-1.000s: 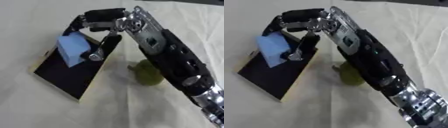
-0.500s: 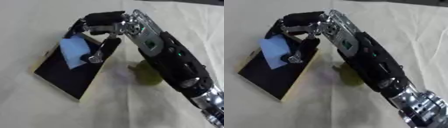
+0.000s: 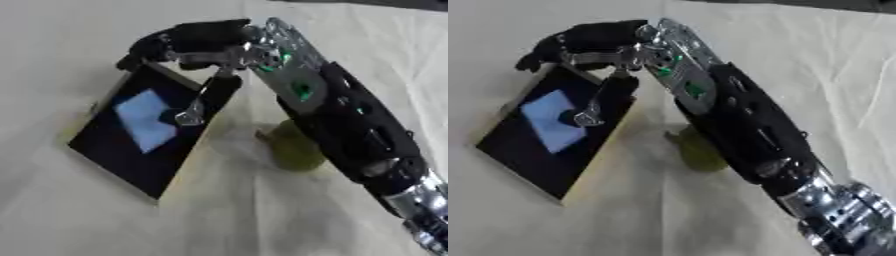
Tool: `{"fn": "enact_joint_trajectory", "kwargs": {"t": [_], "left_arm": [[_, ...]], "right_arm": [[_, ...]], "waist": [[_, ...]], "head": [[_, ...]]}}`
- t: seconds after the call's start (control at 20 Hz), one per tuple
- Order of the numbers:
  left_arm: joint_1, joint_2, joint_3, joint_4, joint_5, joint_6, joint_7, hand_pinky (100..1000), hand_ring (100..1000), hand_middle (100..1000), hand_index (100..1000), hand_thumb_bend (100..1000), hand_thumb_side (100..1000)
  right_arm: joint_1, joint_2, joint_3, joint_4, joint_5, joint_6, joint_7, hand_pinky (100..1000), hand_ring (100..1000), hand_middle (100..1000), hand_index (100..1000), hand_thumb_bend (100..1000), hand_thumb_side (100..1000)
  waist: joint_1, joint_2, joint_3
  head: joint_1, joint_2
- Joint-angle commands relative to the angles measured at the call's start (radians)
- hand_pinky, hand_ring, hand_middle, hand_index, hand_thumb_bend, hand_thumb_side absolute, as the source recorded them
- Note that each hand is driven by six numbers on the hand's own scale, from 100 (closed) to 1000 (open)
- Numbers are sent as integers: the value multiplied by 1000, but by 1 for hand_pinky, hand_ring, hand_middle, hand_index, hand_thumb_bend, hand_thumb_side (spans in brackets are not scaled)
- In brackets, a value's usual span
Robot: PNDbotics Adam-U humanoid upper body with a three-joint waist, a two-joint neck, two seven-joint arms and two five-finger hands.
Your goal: Pick up objects on the table and place them in the box.
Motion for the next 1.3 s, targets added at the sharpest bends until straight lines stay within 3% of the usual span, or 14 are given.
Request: {"fn": "enact_joint_trajectory", "kwargs": {"t": [0.05,0.3,0.5,0.65,1.05,1.3], "left_arm": [[-8,9,0,-11,1,0,-3,903,896,946,872,100,672],[-7,7,-1,-11,1,1,-3,903,896,946,872,100,672],[-6,6,0,-12,2,0,1,902,895,944,871,100,672],[-3,7,3,-11,1,0,7,902,895,944,871,100,672],[9,11,5,-16,-10,8,16,902,896,945,871,100,672],[14,23,8,-14,-14,4,16,903,897,946,871,100,672]], "right_arm": [[-12,-6,-6,-25,-10,-178,187,1000,1000,884,1000,259,440],[-8,-9,-13,-34,-27,-167,192,1000,1000,874,1000,240,423],[2,-16,-35,-60,-69,-138,192,1000,1000,854,1000,100,369],[13,-46,-62,-122,-116,-114,166,1000,997,837,1000,100,299],[104,-239,-121,-334,-247,-60,38,989,978,817,990,100,193],[197,-379,-137,-472,-334,-46,25,979,977,821,978,100,269]], "waist": [[11,-27,-1],[13,-29,-4],[14,-29,-6],[15,-32,-9],[11,-45,-34],[7,-46,-47]], "head": [[0,-12],[1,-12],[3,-10],[10,-7],[64,2],[93,7]]}}
